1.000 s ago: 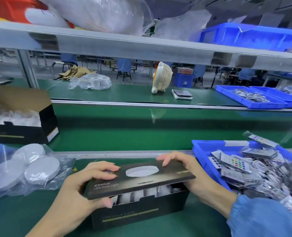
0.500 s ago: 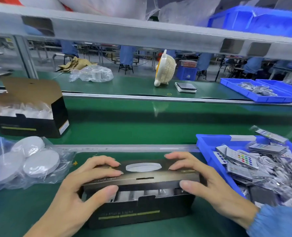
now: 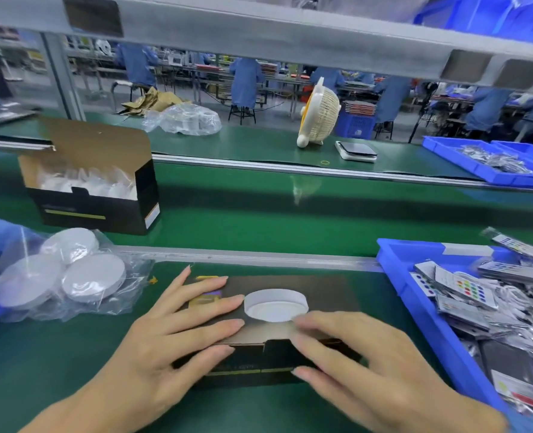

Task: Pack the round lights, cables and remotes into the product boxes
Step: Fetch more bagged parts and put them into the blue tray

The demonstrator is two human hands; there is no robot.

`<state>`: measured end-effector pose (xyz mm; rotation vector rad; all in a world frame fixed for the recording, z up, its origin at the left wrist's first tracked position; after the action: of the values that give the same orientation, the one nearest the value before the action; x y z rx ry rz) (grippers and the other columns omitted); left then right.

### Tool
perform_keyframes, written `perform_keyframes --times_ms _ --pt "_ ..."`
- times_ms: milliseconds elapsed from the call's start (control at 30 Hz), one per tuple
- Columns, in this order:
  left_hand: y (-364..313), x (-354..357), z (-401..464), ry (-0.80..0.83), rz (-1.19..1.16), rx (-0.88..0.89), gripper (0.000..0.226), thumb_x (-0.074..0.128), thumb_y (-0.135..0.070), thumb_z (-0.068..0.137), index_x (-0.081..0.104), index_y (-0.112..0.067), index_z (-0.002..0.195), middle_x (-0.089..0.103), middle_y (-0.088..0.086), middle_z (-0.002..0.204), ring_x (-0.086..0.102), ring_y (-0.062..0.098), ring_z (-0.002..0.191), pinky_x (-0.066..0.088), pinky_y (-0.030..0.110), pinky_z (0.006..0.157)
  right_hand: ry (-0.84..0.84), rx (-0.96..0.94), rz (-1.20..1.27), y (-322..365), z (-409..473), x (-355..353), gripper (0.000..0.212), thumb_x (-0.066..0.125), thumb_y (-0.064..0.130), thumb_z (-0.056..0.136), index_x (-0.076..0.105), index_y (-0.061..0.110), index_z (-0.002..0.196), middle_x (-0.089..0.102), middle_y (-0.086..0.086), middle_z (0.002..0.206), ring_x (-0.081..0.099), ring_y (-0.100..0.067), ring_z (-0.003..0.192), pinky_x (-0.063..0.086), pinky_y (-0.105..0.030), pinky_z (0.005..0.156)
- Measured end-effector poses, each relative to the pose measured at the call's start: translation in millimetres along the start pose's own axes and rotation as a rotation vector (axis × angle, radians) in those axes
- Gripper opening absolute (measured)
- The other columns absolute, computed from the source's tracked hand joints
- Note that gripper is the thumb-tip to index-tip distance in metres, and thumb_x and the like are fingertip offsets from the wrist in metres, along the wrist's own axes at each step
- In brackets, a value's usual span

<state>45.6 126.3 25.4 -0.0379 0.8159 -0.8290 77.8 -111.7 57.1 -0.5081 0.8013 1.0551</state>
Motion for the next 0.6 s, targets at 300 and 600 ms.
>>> perform_keyframes --times_ms 300,600 --pt "-0.3 0.2 -1.4 -0.017 -0.043 -0.059 0.025 0.060 -0.034 0.093 0.076 -0.022 0.108 0.066 -0.014 0.127 0.054 0.015 0.130 0.032 0.054 0.113 -0.161 -0.163 -0.014 2.1 14.2 19.0 0.008 0.077 0.015 0.085 0.078 0.008 0.088 0.074 0.003 0.101 0.065 -0.019 0.082 0.053 -0.028 0.055" --pt "-0.2 -0.5 -2.0 -0.020 -0.091 -0.081 0.026 0.059 -0.037 0.094 0.075 -0.023 0.108 0.064 -0.016 0.129 0.053 0.015 0.130 0.030 0.051 0.114 -0.227 -0.205 0.079 1.5 10.8 22.3 0.007 0.079 0.009 0.082 0.078 0.003 0.079 0.075 0.000 0.102 0.067 -0.021 0.081 0.058 -0.033 0.068"
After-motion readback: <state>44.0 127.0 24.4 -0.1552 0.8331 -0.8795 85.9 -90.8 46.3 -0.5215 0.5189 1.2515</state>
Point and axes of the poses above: each hand's wrist, its own z-axis towards the middle knuckle, its own x-axis out of the palm, y = z × x, the point moved 3 cm from there along z, towards the middle knuckle
